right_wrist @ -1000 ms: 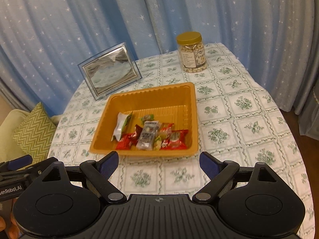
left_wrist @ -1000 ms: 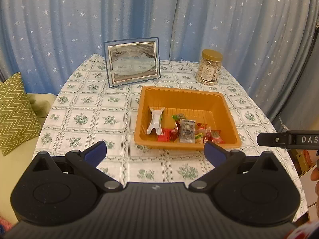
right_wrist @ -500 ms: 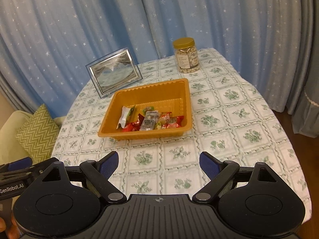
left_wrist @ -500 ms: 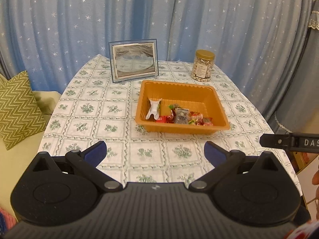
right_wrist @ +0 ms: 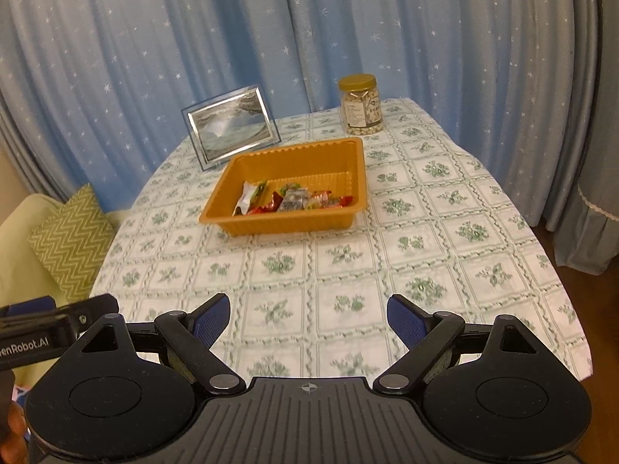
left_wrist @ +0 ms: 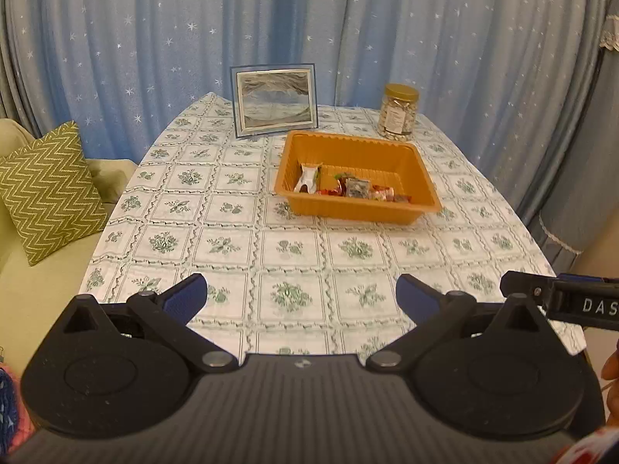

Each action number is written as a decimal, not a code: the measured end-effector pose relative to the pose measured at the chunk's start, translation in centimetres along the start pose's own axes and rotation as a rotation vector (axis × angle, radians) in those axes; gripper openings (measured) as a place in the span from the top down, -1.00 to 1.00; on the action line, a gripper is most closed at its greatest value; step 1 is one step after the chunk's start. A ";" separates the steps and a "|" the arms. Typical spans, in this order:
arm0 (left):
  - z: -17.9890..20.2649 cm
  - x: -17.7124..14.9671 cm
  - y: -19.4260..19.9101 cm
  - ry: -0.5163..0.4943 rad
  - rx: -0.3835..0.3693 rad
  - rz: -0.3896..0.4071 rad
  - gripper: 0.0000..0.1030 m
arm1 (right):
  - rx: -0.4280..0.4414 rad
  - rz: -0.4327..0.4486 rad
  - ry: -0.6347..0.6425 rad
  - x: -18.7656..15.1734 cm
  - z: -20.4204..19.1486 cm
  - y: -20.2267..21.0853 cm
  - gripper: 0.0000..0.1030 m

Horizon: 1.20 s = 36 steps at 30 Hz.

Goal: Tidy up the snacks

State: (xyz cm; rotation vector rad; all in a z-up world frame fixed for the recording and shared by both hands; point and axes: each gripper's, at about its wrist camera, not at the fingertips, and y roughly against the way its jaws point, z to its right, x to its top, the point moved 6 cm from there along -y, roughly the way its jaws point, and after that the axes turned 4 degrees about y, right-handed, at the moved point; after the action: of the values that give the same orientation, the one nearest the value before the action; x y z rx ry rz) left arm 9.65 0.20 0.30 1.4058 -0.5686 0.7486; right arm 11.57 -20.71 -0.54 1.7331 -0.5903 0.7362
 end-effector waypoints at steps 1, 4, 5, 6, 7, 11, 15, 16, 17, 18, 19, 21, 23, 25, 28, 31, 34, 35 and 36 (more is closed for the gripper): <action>0.1 -0.4 0.3 -0.004 0.002 0.001 -1.00 | -0.006 0.002 0.011 -0.3 -0.1 0.3 -0.70; 0.5 -1.3 1.0 -0.014 0.002 0.000 -1.00 | -0.018 0.011 0.032 -1.3 -0.3 1.3 -0.70; 0.6 -1.7 1.2 -0.018 0.003 -0.001 -1.00 | -0.017 0.009 0.033 -1.6 -0.3 1.6 -0.70; 0.8 -2.1 1.4 -0.024 0.004 -0.004 -1.00 | -0.017 0.007 0.034 -1.9 -0.4 1.8 -0.70; 0.9 -2.4 1.5 -0.029 0.003 -0.008 -1.00 | -0.018 0.004 0.038 -2.3 -0.4 2.0 -0.70; 1.3 -3.6 2.0 -0.029 -0.004 -0.025 -1.00 | -0.034 0.005 0.071 -3.2 -0.6 2.9 -0.70; 1.4 -4.4 2.6 -0.016 -0.012 -0.034 -1.00 | -0.031 0.006 0.075 -3.8 -0.8 3.6 -0.70; 1.4 -4.5 2.8 -0.017 -0.012 -0.033 -1.00 | -0.032 0.005 0.077 -3.8 -0.8 3.7 -0.70; 1.5 -4.5 3.0 -0.018 -0.011 -0.032 -1.00 | -0.033 0.004 0.080 -3.9 -0.8 3.8 -0.70; 1.5 -4.6 3.2 -0.020 -0.011 -0.029 -1.00 | -0.034 0.003 0.083 -4.0 -0.8 3.9 -0.70; 1.5 -4.5 3.3 -0.020 -0.011 -0.026 -1.00 | -0.034 0.002 0.084 -4.0 -0.8 4.0 -0.70; 1.4 -4.5 3.6 -0.010 -0.011 -0.026 -1.00 | -0.038 0.001 0.089 -4.2 -0.8 4.2 -0.70; 1.4 -4.6 3.8 -0.007 -0.014 -0.027 -1.00 | -0.041 0.004 0.095 -4.3 -0.9 4.4 -0.70; 1.4 -4.6 3.9 -0.012 -0.013 -0.025 -1.00 | -0.041 0.005 0.094 -4.4 -0.8 4.6 -0.70; 1.4 -4.6 4.0 -0.013 -0.014 -0.021 -1.00 | -0.043 0.007 0.096 -4.4 -0.8 4.7 -0.70; 1.5 -4.5 4.1 -0.017 -0.013 -0.016 -1.00 | -0.043 0.009 0.094 -4.3 -0.8 4.8 -0.70; 1.6 -4.4 4.1 -0.018 -0.015 -0.015 -1.00 | -0.045 0.012 0.094 -4.2 -0.7 4.8 -0.70; 1.6 -4.4 4.1 -0.020 -0.015 -0.016 -1.00 | -0.045 0.012 0.093 -4.2 -0.7 4.8 -0.70; 1.6 -4.5 4.1 -0.021 -0.016 -0.017 -1.00 | -0.045 0.012 0.091 -4.2 -0.6 4.8 -0.70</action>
State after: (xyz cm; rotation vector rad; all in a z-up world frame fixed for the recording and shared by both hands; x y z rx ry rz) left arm 3.77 -1.92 -0.20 1.4040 -0.5771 0.7148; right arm 5.18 -21.30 -0.31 1.6474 -0.5512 0.8001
